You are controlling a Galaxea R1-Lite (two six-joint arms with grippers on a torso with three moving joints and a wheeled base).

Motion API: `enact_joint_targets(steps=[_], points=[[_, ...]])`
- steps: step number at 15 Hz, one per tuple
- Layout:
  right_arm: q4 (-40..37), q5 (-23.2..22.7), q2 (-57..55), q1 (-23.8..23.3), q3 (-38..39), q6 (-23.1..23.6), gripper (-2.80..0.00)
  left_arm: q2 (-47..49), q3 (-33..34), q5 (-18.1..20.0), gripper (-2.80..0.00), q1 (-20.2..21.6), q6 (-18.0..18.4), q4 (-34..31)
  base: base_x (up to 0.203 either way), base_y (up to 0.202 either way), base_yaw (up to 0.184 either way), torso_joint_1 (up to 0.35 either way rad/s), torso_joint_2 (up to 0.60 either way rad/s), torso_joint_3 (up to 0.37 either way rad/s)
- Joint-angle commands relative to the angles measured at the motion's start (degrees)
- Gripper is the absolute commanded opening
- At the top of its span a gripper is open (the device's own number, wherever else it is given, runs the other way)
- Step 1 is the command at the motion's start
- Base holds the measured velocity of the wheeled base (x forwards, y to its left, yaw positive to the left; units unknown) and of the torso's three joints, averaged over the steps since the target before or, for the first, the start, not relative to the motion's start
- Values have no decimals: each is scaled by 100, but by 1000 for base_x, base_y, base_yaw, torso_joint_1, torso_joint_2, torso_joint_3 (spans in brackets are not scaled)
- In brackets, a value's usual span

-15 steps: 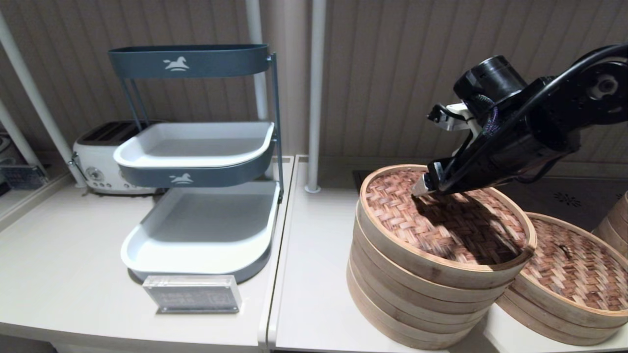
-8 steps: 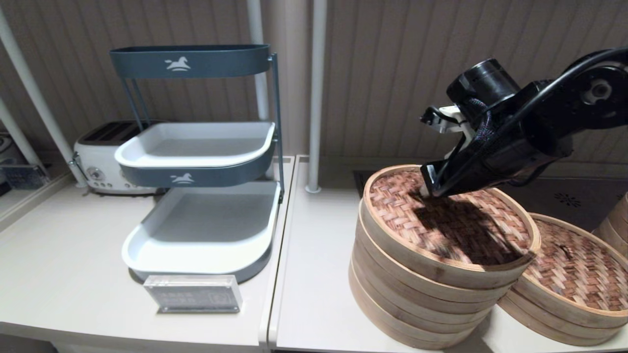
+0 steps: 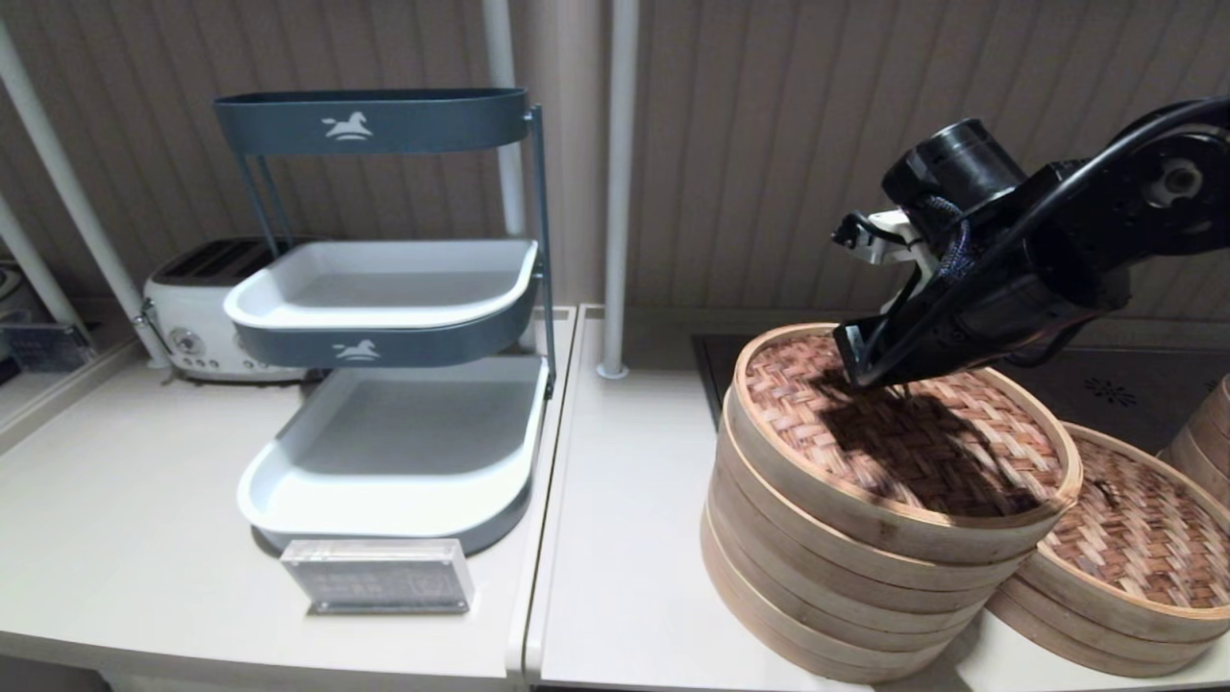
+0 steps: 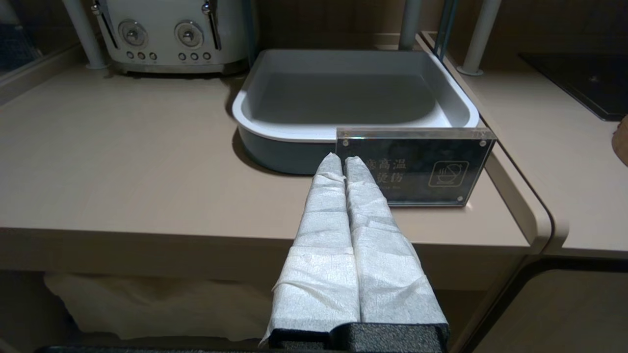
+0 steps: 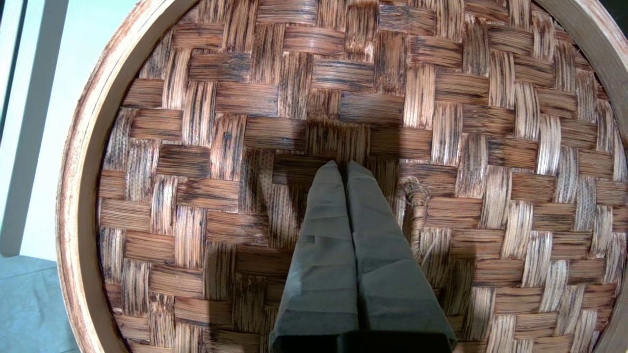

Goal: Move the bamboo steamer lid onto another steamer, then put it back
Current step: Pick up the steamer

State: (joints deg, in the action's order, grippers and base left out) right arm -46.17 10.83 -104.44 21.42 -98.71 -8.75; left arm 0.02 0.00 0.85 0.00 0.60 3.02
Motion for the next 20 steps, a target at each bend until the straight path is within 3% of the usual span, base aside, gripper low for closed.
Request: enact_joint_targets(steps=[1,6,7,20], points=[[-24,4,9,-15,-67,-4,-280,-2,158,3,-280,0,2,5,0,0,0,0,0,0],[-21,37,222,-33,-267,-16,-280,-2,158,3,-280,0,2,5,0,0,0,0,0,0],[-23,26,282,-33,-272,-21,0,-2,158,3,-280,0,2,5,0,0,0,0,0,0],[318,-15,424,-76,330,-39,0,-2,158,3,-280,0,2,5,0,0,0,0,0,0]])
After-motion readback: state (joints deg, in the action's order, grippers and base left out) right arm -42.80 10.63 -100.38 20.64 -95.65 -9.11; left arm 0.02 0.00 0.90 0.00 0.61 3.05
